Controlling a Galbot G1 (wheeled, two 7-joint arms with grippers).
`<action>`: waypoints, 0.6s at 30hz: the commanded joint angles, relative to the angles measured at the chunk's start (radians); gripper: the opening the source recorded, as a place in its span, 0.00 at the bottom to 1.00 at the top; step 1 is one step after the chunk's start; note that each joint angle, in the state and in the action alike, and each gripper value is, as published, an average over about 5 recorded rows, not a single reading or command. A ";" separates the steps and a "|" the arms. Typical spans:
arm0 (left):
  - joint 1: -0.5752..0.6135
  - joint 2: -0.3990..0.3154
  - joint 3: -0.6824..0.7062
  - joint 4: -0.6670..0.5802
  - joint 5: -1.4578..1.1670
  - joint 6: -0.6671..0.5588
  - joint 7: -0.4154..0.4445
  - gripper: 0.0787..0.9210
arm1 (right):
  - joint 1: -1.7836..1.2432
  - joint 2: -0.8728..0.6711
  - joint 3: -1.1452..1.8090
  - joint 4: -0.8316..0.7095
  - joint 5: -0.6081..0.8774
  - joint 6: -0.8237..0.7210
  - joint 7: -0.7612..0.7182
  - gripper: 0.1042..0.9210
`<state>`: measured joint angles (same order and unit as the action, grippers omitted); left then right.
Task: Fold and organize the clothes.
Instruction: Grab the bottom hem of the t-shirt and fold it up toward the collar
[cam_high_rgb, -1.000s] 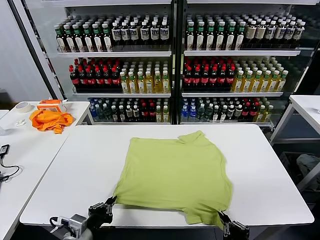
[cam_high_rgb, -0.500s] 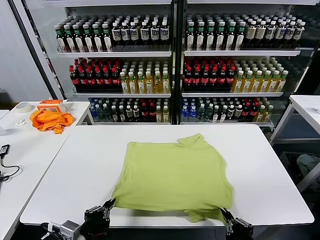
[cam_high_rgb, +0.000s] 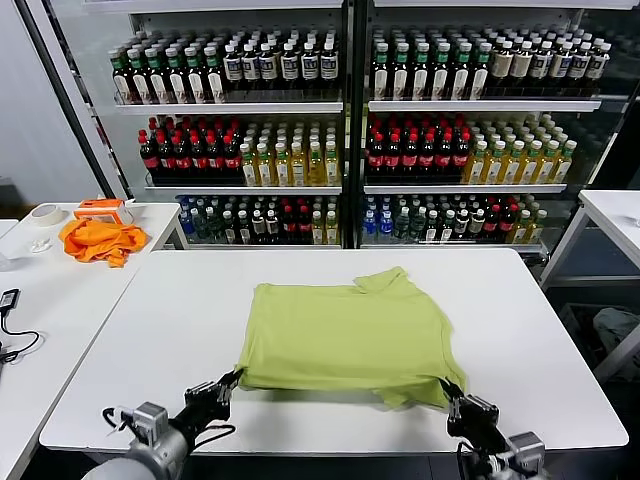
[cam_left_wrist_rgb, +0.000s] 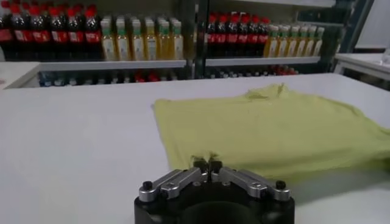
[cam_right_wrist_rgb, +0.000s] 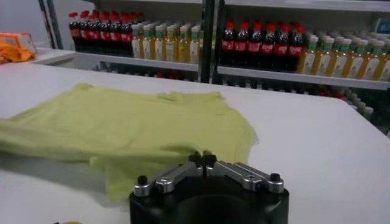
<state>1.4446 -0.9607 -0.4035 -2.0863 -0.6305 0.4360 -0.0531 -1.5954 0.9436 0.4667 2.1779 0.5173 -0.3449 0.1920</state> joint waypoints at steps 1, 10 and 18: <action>-0.232 -0.029 0.064 0.185 -0.057 -0.012 0.036 0.00 | 0.104 0.001 -0.022 -0.064 0.028 -0.023 0.001 0.00; -0.262 -0.033 0.093 0.218 -0.053 -0.015 0.041 0.00 | 0.112 0.008 -0.037 -0.089 0.011 -0.023 -0.007 0.00; -0.292 -0.034 0.101 0.248 -0.053 -0.019 0.044 0.00 | 0.128 0.014 -0.056 -0.112 0.000 -0.023 -0.007 0.00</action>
<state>1.2147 -0.9934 -0.3222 -1.8922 -0.6725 0.4191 -0.0162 -1.4875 0.9589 0.4184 2.0854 0.5161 -0.3637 0.1840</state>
